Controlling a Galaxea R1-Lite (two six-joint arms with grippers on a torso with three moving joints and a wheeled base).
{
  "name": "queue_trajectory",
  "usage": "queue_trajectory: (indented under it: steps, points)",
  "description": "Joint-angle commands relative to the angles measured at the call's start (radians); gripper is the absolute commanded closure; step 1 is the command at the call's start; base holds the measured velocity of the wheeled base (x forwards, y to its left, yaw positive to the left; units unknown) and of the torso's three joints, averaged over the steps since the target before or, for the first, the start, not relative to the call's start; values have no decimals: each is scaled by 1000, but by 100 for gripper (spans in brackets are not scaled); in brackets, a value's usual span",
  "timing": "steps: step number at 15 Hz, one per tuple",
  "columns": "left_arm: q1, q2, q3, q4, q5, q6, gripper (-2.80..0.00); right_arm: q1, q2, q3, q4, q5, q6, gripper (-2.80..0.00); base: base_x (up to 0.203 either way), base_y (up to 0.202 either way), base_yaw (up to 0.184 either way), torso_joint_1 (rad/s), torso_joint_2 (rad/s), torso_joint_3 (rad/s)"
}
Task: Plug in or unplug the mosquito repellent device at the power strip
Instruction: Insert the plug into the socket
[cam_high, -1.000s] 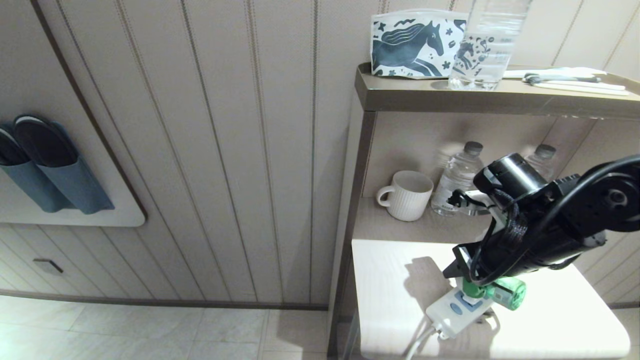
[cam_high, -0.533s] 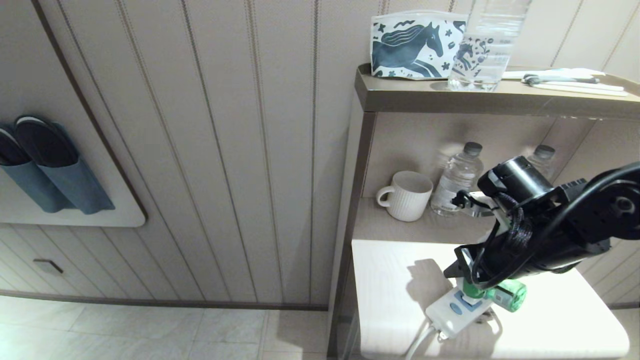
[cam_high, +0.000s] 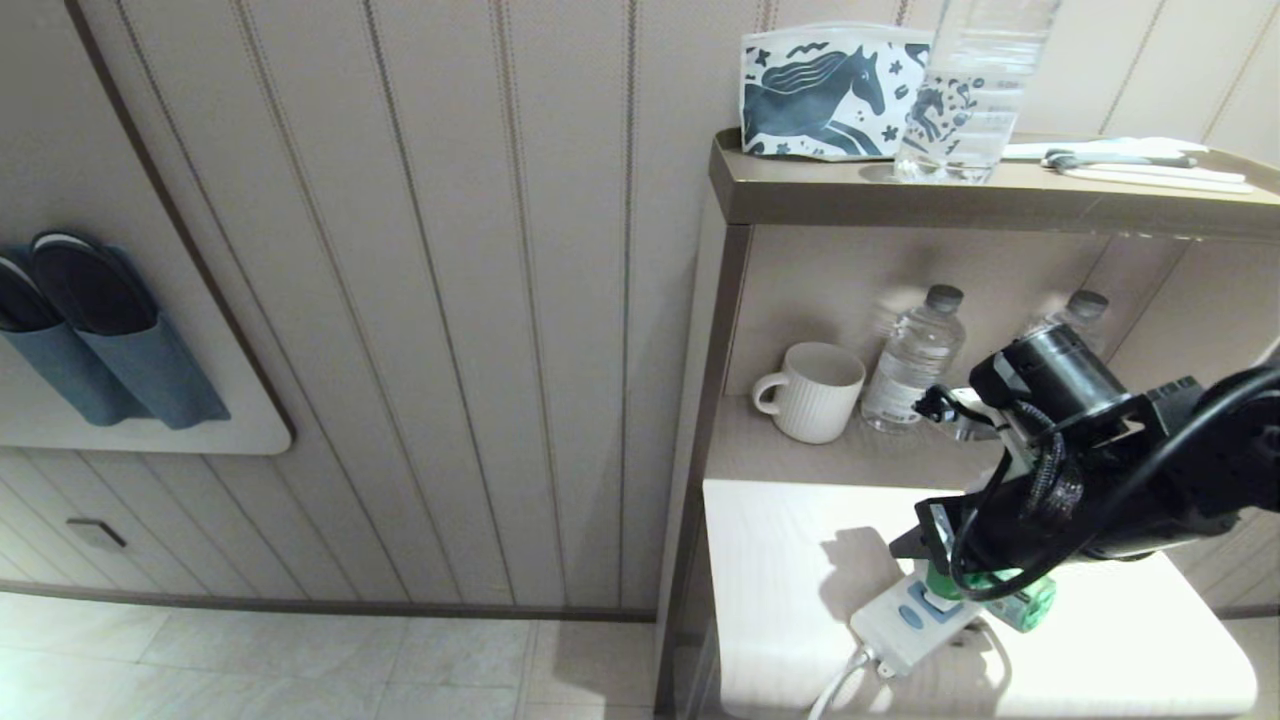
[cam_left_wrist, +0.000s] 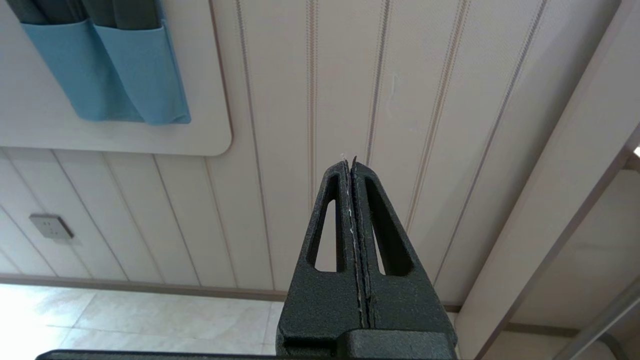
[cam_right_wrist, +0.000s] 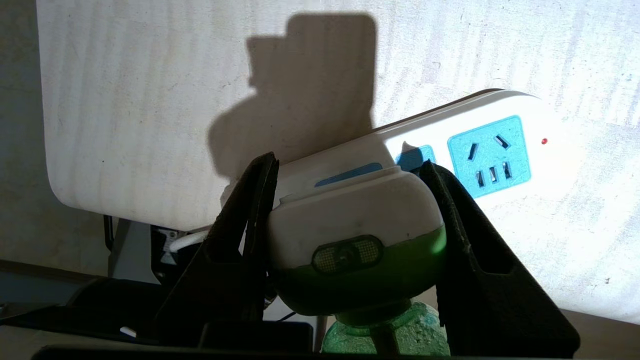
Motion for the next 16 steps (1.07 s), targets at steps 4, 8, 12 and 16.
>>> queue_trajectory:
  steps: [4, 8, 12, 16]
  points:
    - [0, 0, 0, -1, 0, -1, 0, 0, -31, 31, 9, -3, 1, 0, 0, 0, 0, 0, 0, 0]
    - [0, 0, 0, -1, 0, -1, 0, -3, -52, 71, 9, -66, 1, 0, 0, 0, 0, 0, 0, 0]
    - [0, 0, 0, -1, 0, -1, 0, -9, -43, 65, 7, -71, 0, 0, 0, 0, 0, 0, 0, 0]
    - [0, 0, 0, -1, 0, -1, 0, -5, -31, 66, 1, -71, 13, 0, 0, 0, 0, 0, 0, 0]
